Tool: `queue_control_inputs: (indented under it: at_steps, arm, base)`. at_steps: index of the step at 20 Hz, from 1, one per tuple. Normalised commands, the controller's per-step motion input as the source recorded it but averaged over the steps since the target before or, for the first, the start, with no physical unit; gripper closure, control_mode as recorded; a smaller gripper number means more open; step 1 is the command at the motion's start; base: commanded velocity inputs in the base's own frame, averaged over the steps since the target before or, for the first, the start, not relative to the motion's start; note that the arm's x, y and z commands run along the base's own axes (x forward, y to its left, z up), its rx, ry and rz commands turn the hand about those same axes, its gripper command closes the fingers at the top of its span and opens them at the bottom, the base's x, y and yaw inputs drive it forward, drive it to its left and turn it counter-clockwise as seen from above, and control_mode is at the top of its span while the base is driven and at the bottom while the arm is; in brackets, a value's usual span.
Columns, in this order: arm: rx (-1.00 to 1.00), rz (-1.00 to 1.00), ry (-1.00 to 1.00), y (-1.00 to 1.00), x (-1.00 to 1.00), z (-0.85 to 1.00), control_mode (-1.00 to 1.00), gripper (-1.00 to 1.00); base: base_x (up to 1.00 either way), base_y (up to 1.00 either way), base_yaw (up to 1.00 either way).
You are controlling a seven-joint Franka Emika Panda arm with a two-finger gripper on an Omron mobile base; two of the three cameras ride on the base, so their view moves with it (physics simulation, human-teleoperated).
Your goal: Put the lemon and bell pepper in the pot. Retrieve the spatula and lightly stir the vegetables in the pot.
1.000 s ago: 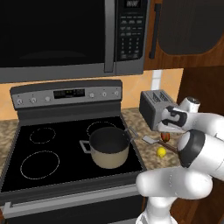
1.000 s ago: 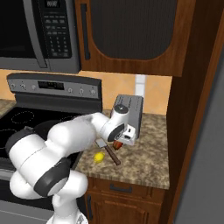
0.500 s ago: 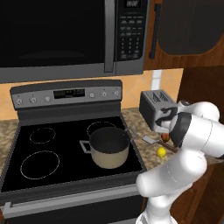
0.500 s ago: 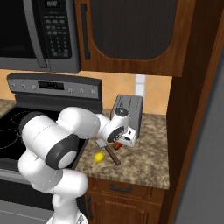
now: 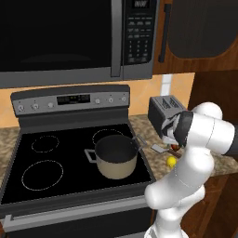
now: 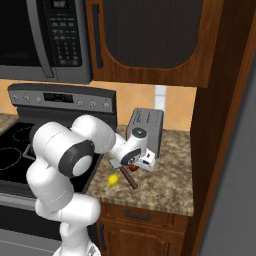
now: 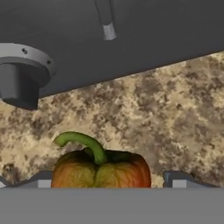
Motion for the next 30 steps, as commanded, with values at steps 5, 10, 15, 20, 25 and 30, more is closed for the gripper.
queue_control_inputs:
  at_steps: [5,10,15,20,25,30]
  arm:
    - [0.00,-0.02,-0.04,0.00,-0.11,0.16,-1.00,1.00]
    - [0.00,0.00,-0.15,0.00,-0.66,0.94,-1.00,1.00]
    - [0.00,0.00,0.00,0.00,-0.38,1.00,-1.00,1.00]
    - [0.00,0.00,0.10,0.14,-0.22,1.00,-1.00,1.00]
    - [0.00,0.03,0.21,0.68,-0.32,0.97,-1.00,1.00]
    - [0.00,0.09,0.16,1.00,-0.45,0.41,-1.00,1.00]
  base:
    - [0.00,0.00,0.00]
    - [0.00,0.00,0.00]
    - [0.00,0.00,0.00]
    - [0.00,0.00,0.00]
    - [0.00,0.00,0.00]
    - [0.00,0.00,0.00]
